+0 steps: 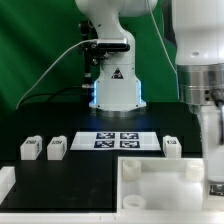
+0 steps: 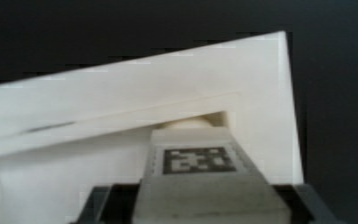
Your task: Assemble one leg
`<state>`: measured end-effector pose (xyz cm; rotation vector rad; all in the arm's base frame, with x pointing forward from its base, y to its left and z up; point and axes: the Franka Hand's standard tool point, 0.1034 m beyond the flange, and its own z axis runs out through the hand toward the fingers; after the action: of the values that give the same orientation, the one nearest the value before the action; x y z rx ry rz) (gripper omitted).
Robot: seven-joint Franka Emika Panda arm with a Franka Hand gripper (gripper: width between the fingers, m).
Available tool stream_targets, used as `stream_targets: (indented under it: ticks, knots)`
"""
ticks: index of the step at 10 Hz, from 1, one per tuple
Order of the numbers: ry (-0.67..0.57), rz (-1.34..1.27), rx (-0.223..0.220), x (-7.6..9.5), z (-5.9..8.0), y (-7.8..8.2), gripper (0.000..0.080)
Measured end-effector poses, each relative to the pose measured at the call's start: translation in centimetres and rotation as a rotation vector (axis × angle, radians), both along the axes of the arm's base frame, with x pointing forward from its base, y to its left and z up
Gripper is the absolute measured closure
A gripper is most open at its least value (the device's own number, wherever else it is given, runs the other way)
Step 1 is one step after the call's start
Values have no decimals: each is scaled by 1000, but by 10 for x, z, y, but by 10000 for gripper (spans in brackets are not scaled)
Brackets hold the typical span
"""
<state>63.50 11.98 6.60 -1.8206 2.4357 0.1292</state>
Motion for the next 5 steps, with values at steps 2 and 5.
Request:
stream_targets:
  ticks: [2, 5]
  knots:
    - [9, -130, -12, 0, 1, -4, 504]
    - [11, -110, -22, -2, -1, -5, 498]
